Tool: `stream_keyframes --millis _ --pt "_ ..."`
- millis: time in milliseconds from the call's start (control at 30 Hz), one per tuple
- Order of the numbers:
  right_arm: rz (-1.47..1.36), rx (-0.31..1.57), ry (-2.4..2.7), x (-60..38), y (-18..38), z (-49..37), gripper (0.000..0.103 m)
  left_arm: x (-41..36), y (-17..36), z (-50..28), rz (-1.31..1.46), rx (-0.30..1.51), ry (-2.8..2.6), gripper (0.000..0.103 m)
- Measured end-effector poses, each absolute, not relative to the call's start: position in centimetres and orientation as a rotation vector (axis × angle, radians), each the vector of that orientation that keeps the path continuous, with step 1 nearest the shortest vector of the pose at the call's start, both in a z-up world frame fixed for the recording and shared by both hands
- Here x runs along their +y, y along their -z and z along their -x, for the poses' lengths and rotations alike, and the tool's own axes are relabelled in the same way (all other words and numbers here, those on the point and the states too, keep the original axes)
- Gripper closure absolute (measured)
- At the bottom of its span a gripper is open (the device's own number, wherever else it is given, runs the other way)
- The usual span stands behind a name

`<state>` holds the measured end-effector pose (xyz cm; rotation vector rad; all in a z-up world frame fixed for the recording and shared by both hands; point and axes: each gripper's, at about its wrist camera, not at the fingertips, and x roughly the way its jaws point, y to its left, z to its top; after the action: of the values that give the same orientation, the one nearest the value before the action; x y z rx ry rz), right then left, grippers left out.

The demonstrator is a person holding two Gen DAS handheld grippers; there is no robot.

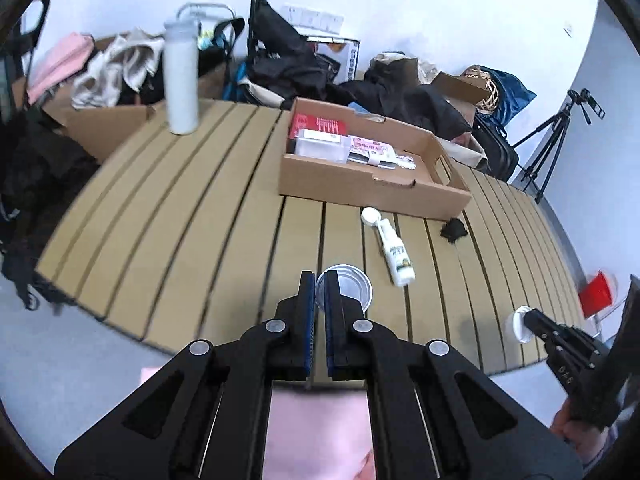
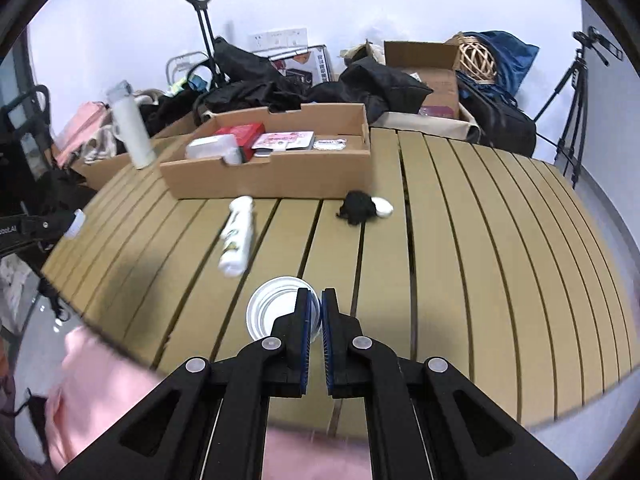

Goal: Organize objects
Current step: 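Lower the white lid into the tray and open the right tool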

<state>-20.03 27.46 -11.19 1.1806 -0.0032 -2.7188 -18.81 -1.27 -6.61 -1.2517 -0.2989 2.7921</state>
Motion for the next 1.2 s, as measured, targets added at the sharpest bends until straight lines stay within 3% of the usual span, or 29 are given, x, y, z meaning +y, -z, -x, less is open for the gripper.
stream_keyframes --millis 367,500,667,833,1033,1133,1167,1200 --pt "-1.104 0.042 2.738 27.2 8.8 18.7 0.097 -0.2 4.6 19.5 1.202 -0.267 -2.774 0.102" --pt "-1.052 0.094 2.741 26.7 6.9 23.1 0.097 0.5 2.8 25.6 1.195 -0.296 -2.714 0.102" --pt "-1.071 0.004 2.612 25.5 5.5 32.4 0.097 3.2 1.7 34.4 1.194 -0.266 -2.643 0.102" --pt "-1.219 -0.051 2.529 23.7 8.4 43.3 0.097 5.3 5.8 43.7 1.345 -0.276 -2.561 0.102" --pt "-1.407 -0.103 2.482 22.1 14.1 51.7 0.097 8.0 13.0 50.3 1.54 -0.098 -2.5 0.101" --pt "-1.494 -0.092 2.433 21.3 16.8 53.7 0.097 8.3 14.2 50.8 1.576 -0.038 -2.486 0.097" --pt "-1.503 -0.109 2.407 21.2 17.3 53.9 0.096 8.1 14.1 50.7 1.569 -0.049 -2.486 0.089" --pt "-1.499 -0.138 2.387 21.2 17.5 53.9 0.096 7.7 13.8 50.5 1.551 -0.063 -2.495 0.075"
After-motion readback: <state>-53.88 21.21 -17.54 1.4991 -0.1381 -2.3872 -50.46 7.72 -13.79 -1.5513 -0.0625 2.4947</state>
